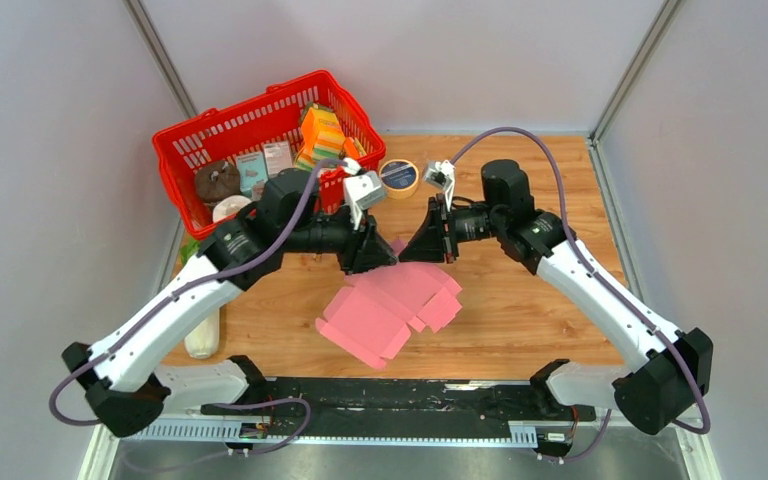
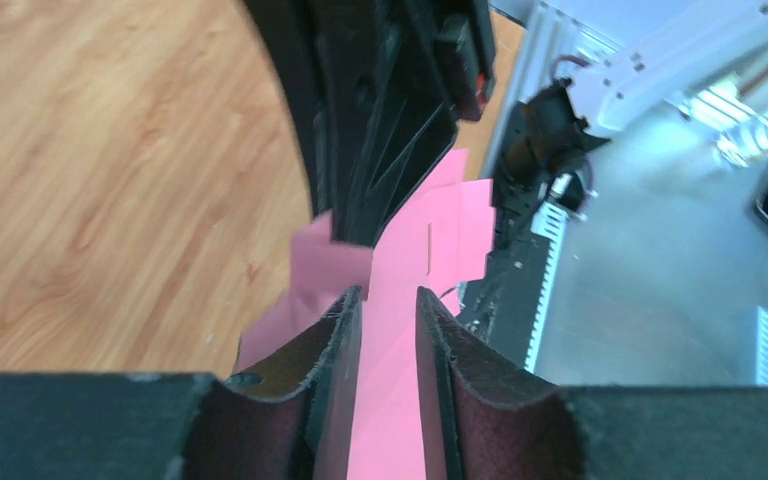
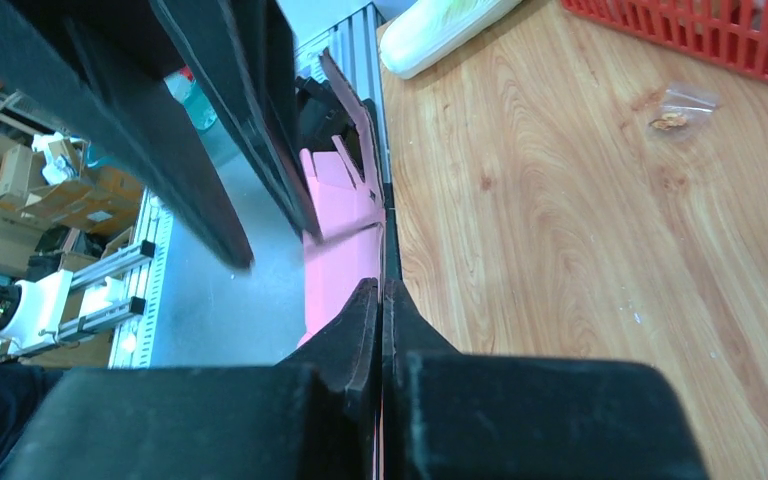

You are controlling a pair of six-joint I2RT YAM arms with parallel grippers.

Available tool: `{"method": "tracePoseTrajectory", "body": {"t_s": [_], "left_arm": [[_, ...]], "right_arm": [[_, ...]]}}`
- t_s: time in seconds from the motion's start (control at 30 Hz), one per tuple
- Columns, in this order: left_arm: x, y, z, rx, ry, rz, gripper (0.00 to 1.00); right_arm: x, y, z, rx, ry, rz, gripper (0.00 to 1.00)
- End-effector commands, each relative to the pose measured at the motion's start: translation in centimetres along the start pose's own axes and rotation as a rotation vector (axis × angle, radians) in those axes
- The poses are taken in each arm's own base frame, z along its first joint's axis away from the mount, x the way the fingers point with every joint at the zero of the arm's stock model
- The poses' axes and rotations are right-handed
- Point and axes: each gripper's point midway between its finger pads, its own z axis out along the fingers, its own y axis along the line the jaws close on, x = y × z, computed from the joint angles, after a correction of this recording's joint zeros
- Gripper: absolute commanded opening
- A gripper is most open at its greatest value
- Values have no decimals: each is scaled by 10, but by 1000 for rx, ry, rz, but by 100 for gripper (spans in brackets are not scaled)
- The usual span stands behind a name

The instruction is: Fold the paper box

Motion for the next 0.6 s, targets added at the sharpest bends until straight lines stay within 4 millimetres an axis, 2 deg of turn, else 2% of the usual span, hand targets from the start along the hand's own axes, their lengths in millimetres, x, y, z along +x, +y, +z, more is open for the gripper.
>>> {"method": "tracePoseTrajectory", "body": {"t_s": [0.0,0.03,0.07,0.13,0.2,0.33,0.43,0.57], "left_arm": [[-10,17,-48,-232,-111,45,32],[1,22,-51,-255,-101,22,31],[1,19,-62,-273,-133,2,29],[16,29,-68,-324,-134,-37,29],[20,33,-76,-371,-158,-56,29],[36,53,-76,-478,-129,-121,12],[40,62,-72,-512,-107,-147,5],[41,67,-62,-519,-89,-160,1]], "right_arm": [[-8,4,-15,9,-45,-23,0],[-9,1,-20,19,-52,-20,0],[-10,0,-21,21,-56,-17,0],[-11,-2,-25,26,-60,-10,0],[-13,-3,-25,23,-61,-9,0],[-15,-8,-23,38,-69,-3,0],[-17,-11,-23,52,-76,7,0],[-20,-15,-22,73,-96,25,0]]}}
